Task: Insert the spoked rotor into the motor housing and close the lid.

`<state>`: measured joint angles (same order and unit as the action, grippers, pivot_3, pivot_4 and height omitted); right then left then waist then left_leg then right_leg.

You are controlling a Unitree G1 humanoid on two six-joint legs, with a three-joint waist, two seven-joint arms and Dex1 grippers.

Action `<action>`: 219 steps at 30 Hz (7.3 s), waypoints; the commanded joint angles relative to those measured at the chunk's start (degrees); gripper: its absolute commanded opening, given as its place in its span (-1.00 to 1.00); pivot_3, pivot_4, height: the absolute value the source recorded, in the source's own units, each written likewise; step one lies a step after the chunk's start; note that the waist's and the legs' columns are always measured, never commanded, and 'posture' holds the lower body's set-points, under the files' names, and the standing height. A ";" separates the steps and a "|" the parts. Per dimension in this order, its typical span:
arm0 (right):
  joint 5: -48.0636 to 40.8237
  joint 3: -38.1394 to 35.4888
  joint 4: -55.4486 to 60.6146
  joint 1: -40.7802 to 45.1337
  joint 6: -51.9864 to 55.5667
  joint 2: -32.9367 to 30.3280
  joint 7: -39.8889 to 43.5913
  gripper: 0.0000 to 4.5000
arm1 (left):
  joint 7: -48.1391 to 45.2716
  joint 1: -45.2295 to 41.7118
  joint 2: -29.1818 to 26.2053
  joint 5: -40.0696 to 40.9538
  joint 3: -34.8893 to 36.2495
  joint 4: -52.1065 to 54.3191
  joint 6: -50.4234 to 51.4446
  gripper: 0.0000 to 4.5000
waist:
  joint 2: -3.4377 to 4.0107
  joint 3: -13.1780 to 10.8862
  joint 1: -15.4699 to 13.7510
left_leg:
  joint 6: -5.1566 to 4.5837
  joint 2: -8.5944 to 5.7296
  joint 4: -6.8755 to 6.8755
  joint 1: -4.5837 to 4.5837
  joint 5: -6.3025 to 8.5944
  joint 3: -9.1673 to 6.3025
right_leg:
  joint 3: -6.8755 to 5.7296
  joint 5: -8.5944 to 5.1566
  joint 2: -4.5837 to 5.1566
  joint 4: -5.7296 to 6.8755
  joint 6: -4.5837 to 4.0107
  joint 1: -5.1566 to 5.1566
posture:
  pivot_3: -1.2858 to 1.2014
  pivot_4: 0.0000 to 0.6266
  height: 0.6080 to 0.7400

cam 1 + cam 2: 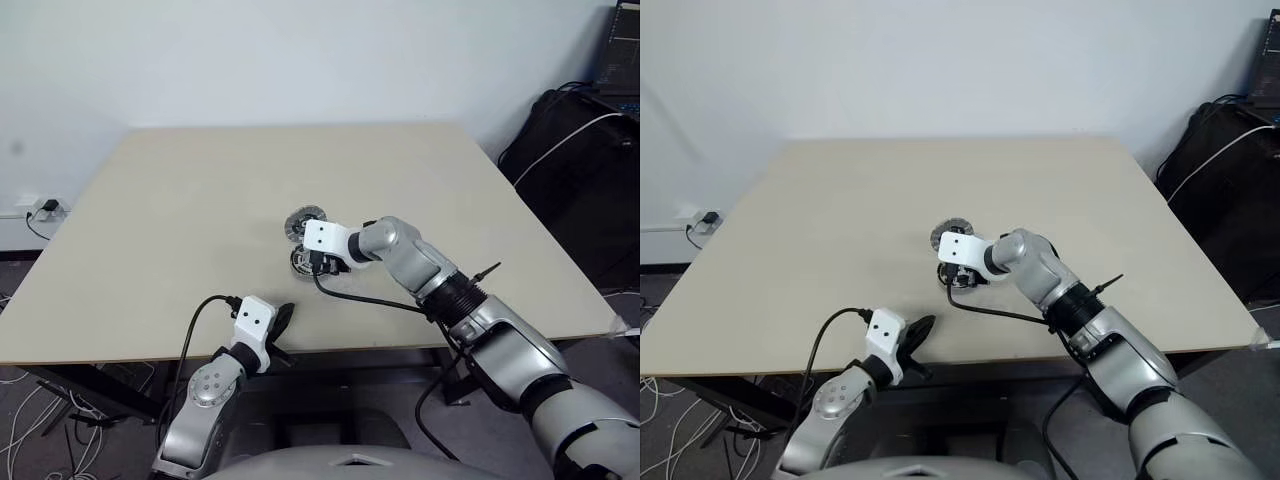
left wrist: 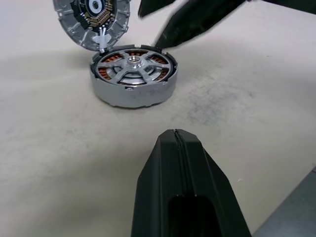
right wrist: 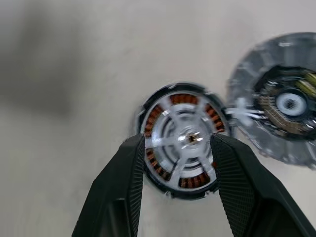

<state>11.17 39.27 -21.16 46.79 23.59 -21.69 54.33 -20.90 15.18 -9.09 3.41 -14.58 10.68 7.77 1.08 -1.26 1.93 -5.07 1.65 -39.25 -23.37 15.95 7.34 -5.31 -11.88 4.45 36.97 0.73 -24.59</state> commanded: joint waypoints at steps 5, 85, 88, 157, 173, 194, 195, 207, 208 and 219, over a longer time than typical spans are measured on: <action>4.12 2.26 -7.44 5.06 -5.82 2.11 7.26 -0.01 | 1.52 0.70 1.05 -0.07 -0.12 0.05 -2.54 -1.00 | 0.00 0.00 -0.11 | 0.08 0.00 -0.02 0.00 -0.02 0.01 | 0.00 0.03 0.00 0.01 -0.04 0.00 | 0.03 -1.00 1.00; -1.41 -26.93 14.69 -12.86 51.51 28.89 -29.21 -0.95 | 2.93 3.38 2.41 0.49 0.30 -0.55 -4.91 -1.00 | -0.07 -0.05 -0.34 | 0.26 0.02 -0.03 -0.30 -0.06 -0.53 | -0.27 0.04 0.14 0.00 -0.29 -0.16 | 0.03 -1.00 1.00; -2.52 -28.39 12.89 -12.42 51.29 30.59 -32.72 -0.95 | 2.99 3.46 2.48 0.50 0.26 -0.51 -4.93 -1.00 | -0.07 -0.04 -0.30 | 0.29 0.02 0.00 -0.29 -0.07 -0.53 | -0.27 0.03 0.13 0.00 -0.27 -0.16 | 0.03 -1.00 1.00; 9.36 -23.33 24.44 -32.48 9.73 13.78 -50.94 -0.15 | -1.00 2.33 -0.86 1.05 0.81 0.22 -2.16 -1.00 | -0.10 -0.21 -0.48 | 0.35 0.05 0.16 -0.23 -0.15 -0.60 | -0.28 -0.22 0.03 -0.09 -0.10 -0.09 | 0.03 -1.00 1.00; 14.49 -11.79 18.96 -30.93 6.64 17.37 -49.95 -0.15 | -0.01 3.91 -0.58 1.15 1.20 0.79 -1.95 -1.00 | -0.13 -0.20 -0.31 | 0.39 0.08 0.15 -0.19 -0.16 -0.61 | -0.29 -0.22 0.01 -0.06 -0.10 -0.08 | 0.03 -1.00 1.00; -6.89 -17.44 23.25 -33.89 -21.78 20.68 -35.02 -0.15 | 0.73 4.50 -0.76 1.07 1.80 1.27 -1.93 -1.00 | -0.21 -0.21 -0.32 | 0.40 0.08 0.17 -0.20 -0.16 -0.64 | -0.30 -0.22 -0.01 -0.09 -0.11 -0.08 | 0.03 -1.00 1.00; -8.76 -17.55 24.41 -34.48 -23.90 20.44 -33.39 -0.15 | 0.65 4.47 -0.79 1.09 1.78 1.25 -1.91 -1.00 | -0.22 -0.22 -0.33 | 0.39 0.08 0.17 -0.19 -0.15 -0.64 | -0.30 -0.22 -0.02 -0.10 -0.10 -0.06 | 0.03 -1.00 1.00; -17.58 -18.01 28.60 -36.18 -27.74 18.79 -25.07 -0.15 | -0.18 3.66 -0.94 1.13 1.50 0.80 -1.62 -1.00 | -0.30 -0.19 -0.77 | 0.35 0.08 0.12 -0.14 -0.14 -0.66 | -0.28 -0.20 0.02 -0.08 -0.10 -0.01 | 0.03 -1.00 1.00; -17.63 -17.96 28.58 -36.15 -27.67 18.75 -24.96 -0.15 | -0.22 3.63 -0.93 1.11 1.52 0.77 -1.64 -1.00 | -0.30 -0.19 -0.78 | 0.36 0.08 0.12 -0.14 -0.14 -0.66 | -0.28 -0.21 0.02 -0.08 -0.11 -0.02 | 0.03 -1.00 1.00; -18.00 -17.63 28.56 -36.05 -26.46 18.53 -24.04 -0.15 | -0.29 3.65 -0.80 1.09 1.62 0.88 -1.54 -1.00 | -0.30 -0.19 -0.90 | 0.36 0.08 0.12 -0.15 -0.14 -0.65 | -0.29 -0.21 0.04 -0.08 -0.12 -0.02 | 0.03 -1.00 1.00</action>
<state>-5.93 21.94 5.22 9.99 -2.95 -3.57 30.07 -21.06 19.38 -9.76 4.16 -12.95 9.19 6.83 0.78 -1.45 1.03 -4.71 1.73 -39.13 -23.52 15.82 6.68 -5.60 -12.09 4.49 36.89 0.61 -24.61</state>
